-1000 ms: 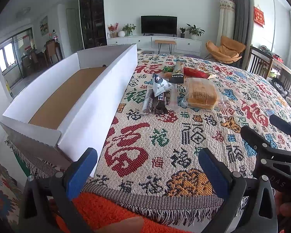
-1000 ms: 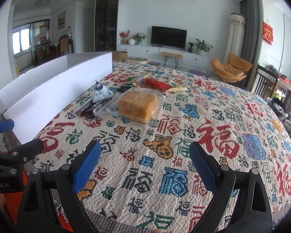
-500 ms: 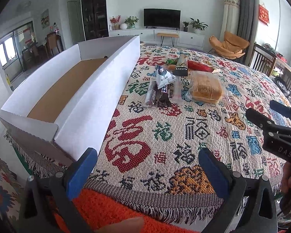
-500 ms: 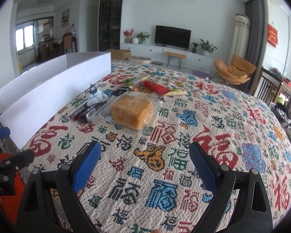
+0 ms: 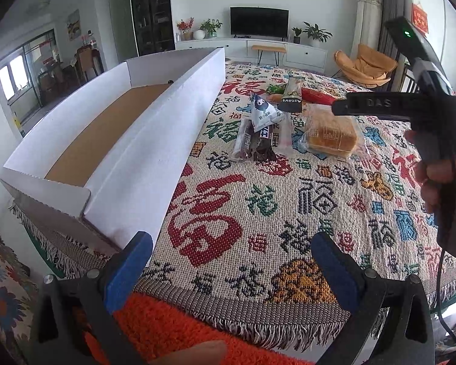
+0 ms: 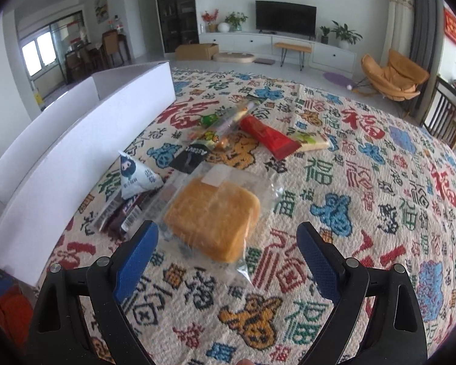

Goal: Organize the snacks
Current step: 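Reach the right tool to the bagged square cake and grasp it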

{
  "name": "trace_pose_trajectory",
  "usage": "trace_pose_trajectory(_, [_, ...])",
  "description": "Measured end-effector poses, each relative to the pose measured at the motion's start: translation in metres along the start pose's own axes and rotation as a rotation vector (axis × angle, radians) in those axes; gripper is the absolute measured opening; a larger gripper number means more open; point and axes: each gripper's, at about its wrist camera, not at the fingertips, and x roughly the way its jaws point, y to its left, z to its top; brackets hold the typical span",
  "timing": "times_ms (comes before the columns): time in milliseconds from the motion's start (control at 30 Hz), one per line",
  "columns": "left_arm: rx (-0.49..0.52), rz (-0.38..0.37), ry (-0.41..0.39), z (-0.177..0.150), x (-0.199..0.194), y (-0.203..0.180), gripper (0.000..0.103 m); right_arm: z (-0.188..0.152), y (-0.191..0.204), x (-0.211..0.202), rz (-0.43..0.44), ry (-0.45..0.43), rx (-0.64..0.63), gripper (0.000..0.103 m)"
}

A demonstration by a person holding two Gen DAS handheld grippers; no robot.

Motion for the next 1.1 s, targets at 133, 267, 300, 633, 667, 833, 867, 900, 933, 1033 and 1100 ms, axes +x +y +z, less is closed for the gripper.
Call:
trace_pose_trajectory(133, [-0.006,-0.001,-0.001,0.002,0.0,0.002,0.103,0.012,0.016,0.03,-0.063,0.041,0.001,0.094])
trace_pose_trajectory(267, [-0.008,-0.002,-0.001,0.004,0.001,0.004,0.103,0.009,0.021,0.062,-0.136,0.087,0.007,0.094])
trace_pose_trajectory(300, [-0.008,-0.003,-0.001,0.003,0.0,0.004,0.103,0.007,0.021,0.067,-0.156,0.091,0.009,0.094])
trace_pose_trajectory(633, [-0.004,-0.003,0.006,0.006,0.004,0.002,0.103,-0.006,-0.009,0.093,-0.113,0.119,0.094,0.096])
trace_pose_trajectory(667, [-0.004,-0.002,0.008,0.006,0.004,0.002,0.103,-0.006,-0.01,0.093,-0.104,0.108,0.083,0.096])
trace_pose_trajectory(833, [-0.002,0.002,0.01,0.006,0.006,0.002,0.103,-0.007,-0.021,0.084,-0.079,0.107,0.064,0.09])
trace_pose_trajectory(867, [-0.003,0.003,0.012,0.006,0.006,0.002,0.103,-0.009,-0.026,0.079,-0.076,0.095,0.067,0.089])
trace_pose_trajectory(900, [-0.002,0.003,0.014,0.007,0.007,0.002,0.103,-0.011,-0.031,0.074,-0.078,0.086,0.062,0.086])
trace_pose_trajectory(933, [-0.001,0.003,0.017,0.007,0.008,0.002,0.103,-0.013,-0.036,0.068,-0.077,0.079,0.052,0.085])
trace_pose_trajectory(1033, [0.01,0.008,0.033,0.007,0.011,-0.001,0.103,-0.026,-0.051,0.047,-0.076,0.061,0.012,0.084])
trace_pose_trajectory(1100, [0.026,0.019,0.048,0.009,0.013,-0.005,0.103,-0.037,-0.064,0.031,-0.085,0.049,-0.014,0.084])
